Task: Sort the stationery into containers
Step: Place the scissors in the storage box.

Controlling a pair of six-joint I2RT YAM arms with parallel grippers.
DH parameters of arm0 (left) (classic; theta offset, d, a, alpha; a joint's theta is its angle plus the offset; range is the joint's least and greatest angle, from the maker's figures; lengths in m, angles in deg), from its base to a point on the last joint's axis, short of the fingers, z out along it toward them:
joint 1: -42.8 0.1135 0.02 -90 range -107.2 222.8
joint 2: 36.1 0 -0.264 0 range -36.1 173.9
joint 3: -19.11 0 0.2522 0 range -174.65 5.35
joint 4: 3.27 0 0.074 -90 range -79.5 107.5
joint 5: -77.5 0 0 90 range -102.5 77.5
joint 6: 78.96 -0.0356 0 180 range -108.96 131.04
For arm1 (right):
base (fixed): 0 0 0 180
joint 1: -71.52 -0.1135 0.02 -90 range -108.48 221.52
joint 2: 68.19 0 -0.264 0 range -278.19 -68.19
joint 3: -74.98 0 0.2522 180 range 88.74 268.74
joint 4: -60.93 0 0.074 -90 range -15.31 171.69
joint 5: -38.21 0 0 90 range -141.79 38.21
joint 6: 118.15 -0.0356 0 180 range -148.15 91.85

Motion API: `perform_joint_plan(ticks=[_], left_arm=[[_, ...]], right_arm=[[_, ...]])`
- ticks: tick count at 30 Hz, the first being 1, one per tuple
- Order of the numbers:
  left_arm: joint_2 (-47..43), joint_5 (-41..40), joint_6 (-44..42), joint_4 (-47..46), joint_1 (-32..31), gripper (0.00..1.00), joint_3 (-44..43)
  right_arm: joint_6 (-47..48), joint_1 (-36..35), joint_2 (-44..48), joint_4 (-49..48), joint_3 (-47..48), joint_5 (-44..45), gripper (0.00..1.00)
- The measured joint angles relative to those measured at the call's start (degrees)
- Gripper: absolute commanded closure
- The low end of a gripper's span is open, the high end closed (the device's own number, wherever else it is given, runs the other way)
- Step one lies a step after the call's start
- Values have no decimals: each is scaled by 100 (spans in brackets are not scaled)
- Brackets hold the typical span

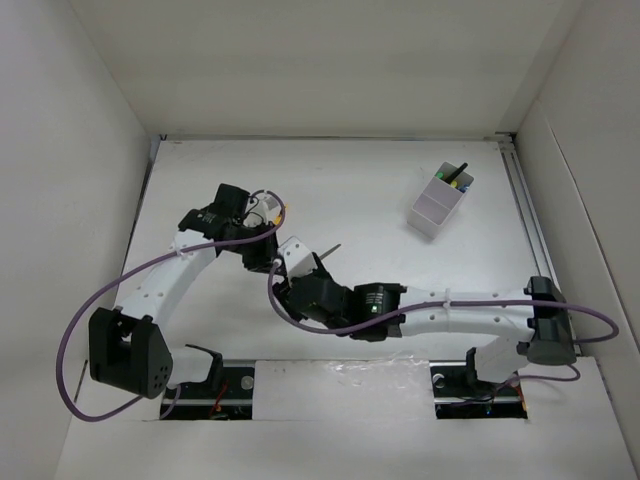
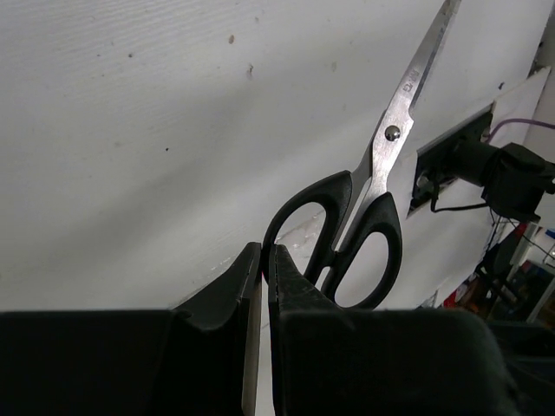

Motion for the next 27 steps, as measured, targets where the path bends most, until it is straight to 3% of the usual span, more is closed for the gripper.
perform_joint_plan(ticks=[15, 27], left_arm=[[-22, 330, -24, -28, -22, 100, 131], [-129, 485, -31, -15, -22, 100, 354]], right_arm=[[308, -293, -614, 1421, 966, 1268, 36], [501, -927, -1263, 2162, 1331, 1611, 36]])
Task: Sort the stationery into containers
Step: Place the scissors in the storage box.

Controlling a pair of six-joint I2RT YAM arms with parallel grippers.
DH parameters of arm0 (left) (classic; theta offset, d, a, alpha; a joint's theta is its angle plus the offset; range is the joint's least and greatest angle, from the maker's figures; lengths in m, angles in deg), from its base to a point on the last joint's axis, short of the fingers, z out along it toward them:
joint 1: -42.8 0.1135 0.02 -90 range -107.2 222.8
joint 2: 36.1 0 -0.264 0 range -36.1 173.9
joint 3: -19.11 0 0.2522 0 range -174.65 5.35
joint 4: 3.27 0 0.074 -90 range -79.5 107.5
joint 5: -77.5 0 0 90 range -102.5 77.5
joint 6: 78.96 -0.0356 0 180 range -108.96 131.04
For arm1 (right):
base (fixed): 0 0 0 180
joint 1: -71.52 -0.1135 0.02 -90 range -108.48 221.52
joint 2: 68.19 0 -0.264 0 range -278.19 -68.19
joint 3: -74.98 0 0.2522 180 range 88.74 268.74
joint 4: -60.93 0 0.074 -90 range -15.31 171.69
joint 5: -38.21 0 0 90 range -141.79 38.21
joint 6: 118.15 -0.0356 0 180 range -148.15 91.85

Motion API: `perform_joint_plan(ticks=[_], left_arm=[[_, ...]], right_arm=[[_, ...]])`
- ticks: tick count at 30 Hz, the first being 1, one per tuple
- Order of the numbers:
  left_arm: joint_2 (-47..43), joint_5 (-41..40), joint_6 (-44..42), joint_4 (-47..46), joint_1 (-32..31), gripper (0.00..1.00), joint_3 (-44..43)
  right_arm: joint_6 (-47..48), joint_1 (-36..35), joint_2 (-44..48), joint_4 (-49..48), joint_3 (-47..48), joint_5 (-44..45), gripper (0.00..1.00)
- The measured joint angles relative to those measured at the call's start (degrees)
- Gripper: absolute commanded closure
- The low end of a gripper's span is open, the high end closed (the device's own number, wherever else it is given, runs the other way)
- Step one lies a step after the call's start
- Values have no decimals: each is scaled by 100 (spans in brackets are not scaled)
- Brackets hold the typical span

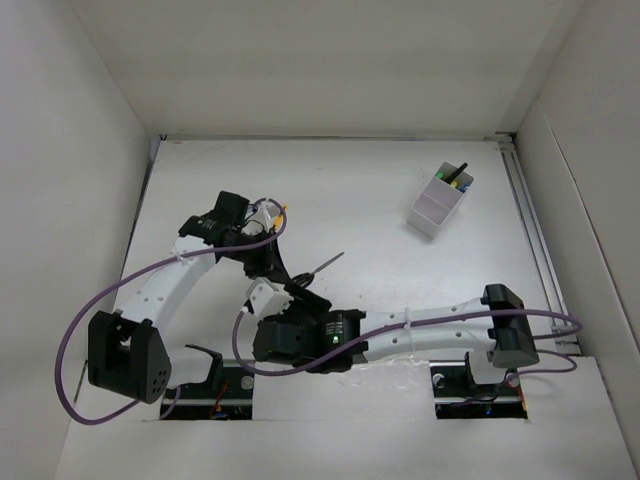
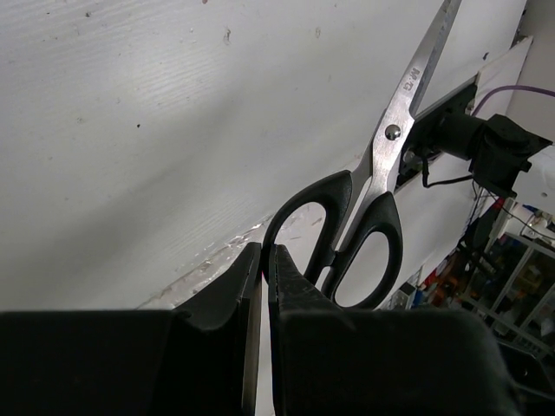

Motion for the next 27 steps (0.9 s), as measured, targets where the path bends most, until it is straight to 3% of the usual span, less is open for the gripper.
perform_joint_plan(ticks=[12, 27], left_arm=[[-205, 39, -20, 33, 0, 100, 66], [-533, -44, -68, 168, 0, 100, 299]], right_arm=[[153, -39, -636, 101, 127, 625, 37], [402, -39, -669, 122, 382, 1069, 38]])
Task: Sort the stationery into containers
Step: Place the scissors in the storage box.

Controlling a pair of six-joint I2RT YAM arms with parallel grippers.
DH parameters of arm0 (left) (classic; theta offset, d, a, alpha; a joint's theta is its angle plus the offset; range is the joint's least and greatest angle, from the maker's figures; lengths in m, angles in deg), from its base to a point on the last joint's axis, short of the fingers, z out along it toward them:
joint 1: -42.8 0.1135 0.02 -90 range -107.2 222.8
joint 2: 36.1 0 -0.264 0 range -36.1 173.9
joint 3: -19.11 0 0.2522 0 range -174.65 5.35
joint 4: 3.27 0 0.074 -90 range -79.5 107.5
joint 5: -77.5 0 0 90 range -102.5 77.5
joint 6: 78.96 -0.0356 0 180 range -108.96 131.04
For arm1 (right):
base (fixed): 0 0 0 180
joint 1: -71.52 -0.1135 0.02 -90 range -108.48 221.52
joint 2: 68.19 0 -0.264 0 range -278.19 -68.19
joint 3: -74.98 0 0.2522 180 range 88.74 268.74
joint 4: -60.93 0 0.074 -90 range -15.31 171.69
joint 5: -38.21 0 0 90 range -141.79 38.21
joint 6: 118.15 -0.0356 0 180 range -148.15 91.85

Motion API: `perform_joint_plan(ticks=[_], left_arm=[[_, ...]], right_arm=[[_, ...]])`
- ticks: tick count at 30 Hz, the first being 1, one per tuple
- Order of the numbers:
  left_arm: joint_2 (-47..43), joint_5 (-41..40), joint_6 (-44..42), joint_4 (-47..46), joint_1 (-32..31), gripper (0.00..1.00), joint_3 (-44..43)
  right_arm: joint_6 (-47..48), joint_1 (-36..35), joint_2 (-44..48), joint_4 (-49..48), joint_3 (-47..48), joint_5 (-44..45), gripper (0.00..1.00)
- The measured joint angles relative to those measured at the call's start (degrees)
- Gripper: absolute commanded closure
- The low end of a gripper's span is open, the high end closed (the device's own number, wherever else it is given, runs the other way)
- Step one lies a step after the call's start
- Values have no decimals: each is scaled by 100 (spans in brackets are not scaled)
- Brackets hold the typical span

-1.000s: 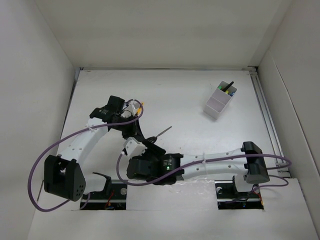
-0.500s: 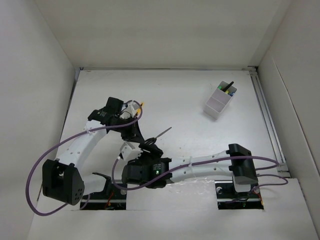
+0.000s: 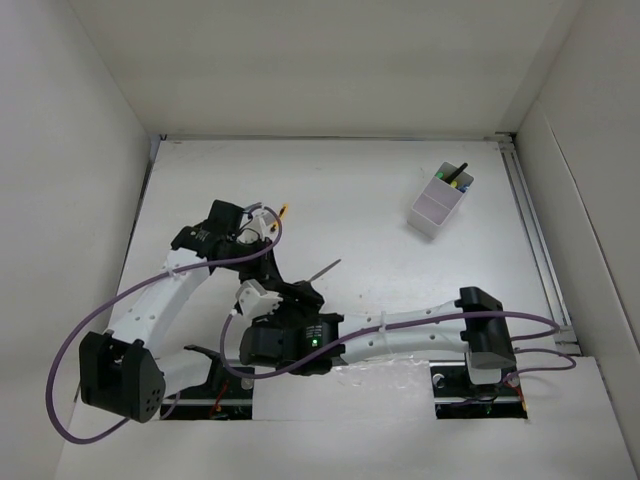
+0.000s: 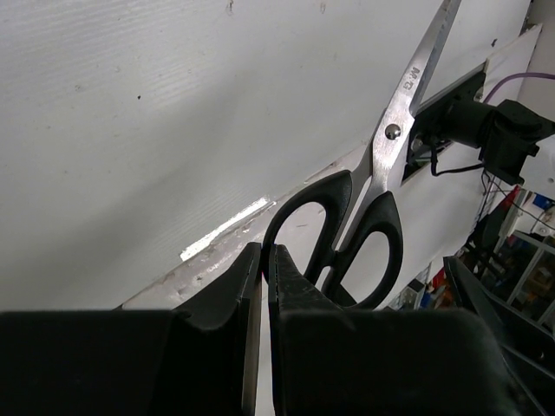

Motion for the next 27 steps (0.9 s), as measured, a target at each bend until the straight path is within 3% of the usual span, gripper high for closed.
perform_joint_plan(ticks=[16, 26, 27], left_arm=[[-114, 0, -31, 131, -39, 100, 79], [-127, -4, -28, -92, -37, 100, 76], [-129, -11, -33, -101, -35, 100, 76]], right_arm=[[240, 254, -262, -120, 68, -380, 41], [214, 337, -396, -122, 109, -957, 87], [179, 330, -411, -114, 127, -962, 96]])
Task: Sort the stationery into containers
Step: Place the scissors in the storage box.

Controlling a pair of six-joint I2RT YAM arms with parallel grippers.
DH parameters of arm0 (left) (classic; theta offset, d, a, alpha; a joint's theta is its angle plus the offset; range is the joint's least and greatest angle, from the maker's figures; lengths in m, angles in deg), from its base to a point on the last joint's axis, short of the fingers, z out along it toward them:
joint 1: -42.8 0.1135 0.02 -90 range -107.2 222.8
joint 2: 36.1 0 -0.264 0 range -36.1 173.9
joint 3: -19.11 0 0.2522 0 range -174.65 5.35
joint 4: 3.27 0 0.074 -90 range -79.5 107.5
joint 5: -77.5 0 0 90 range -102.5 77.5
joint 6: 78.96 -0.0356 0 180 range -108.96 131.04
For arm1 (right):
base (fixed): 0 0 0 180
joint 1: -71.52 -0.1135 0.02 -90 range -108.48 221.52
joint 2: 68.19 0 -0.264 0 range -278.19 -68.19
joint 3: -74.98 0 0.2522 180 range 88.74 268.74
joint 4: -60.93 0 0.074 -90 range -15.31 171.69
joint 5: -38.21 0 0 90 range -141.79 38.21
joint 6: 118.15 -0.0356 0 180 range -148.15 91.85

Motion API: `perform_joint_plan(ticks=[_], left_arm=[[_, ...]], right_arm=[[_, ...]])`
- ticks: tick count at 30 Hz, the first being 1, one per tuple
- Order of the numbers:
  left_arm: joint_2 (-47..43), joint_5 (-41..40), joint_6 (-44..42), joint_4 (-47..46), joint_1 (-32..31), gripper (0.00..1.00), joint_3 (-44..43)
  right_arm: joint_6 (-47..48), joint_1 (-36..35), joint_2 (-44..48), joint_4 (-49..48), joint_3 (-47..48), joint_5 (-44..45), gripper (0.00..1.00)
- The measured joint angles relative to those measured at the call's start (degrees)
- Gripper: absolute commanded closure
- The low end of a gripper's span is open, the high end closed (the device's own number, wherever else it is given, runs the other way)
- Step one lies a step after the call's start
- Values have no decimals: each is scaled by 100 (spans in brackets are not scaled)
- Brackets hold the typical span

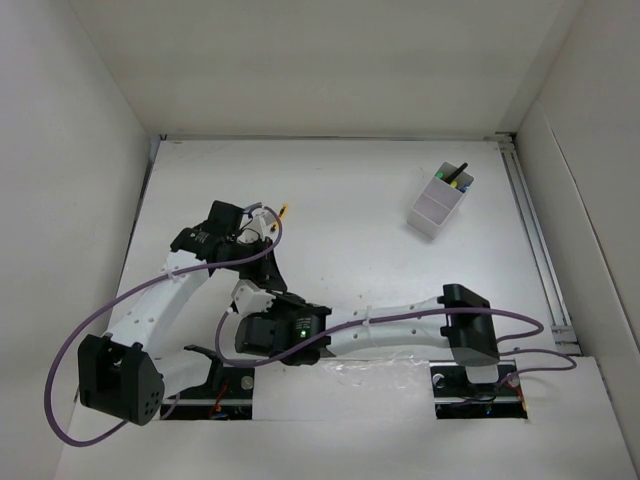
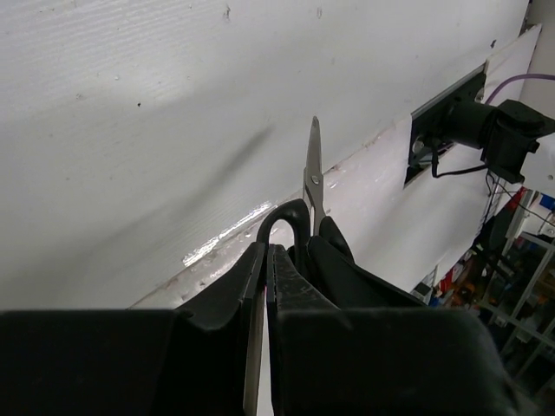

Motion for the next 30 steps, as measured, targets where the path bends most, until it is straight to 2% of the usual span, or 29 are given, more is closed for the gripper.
perform_joint_plan(ticks=[1, 8, 10, 11, 12, 15, 19, 25, 30], left_arm=[[0, -4, -7, 0, 0, 100, 0], [-2, 68, 46, -107, 0, 99, -2], [-2, 221, 166, -256, 0, 87, -2], [-2, 317, 243, -363, 15, 74, 0], [-2, 404, 330, -498, 28, 69, 0], [-2, 529, 667, -1023, 109, 57, 2], [-2, 297, 1071, -1788, 149, 53, 2], [-81, -470, 1685, -3281, 149, 44, 254], [-356, -1150, 2022, -4352, 13, 43, 940]], right_arm=[[-31, 2, -4, 4, 4, -13, 100], [-269, 15, -4, 63, 15, 13, 100], [-382, 44, -4, 85, 13, 26, 100], [-450, 66, -2, 72, 2, 26, 100], [-509, 85, 9, 63, -26, 33, 100], [-726, 162, 166, -42, -297, 63, 100], [-1150, 358, 643, -160, -846, 155, 100], [-2020, 1438, 1768, -717, -1672, 501, 100], [-2767, 2964, 2562, -1353, -1937, 857, 100]])
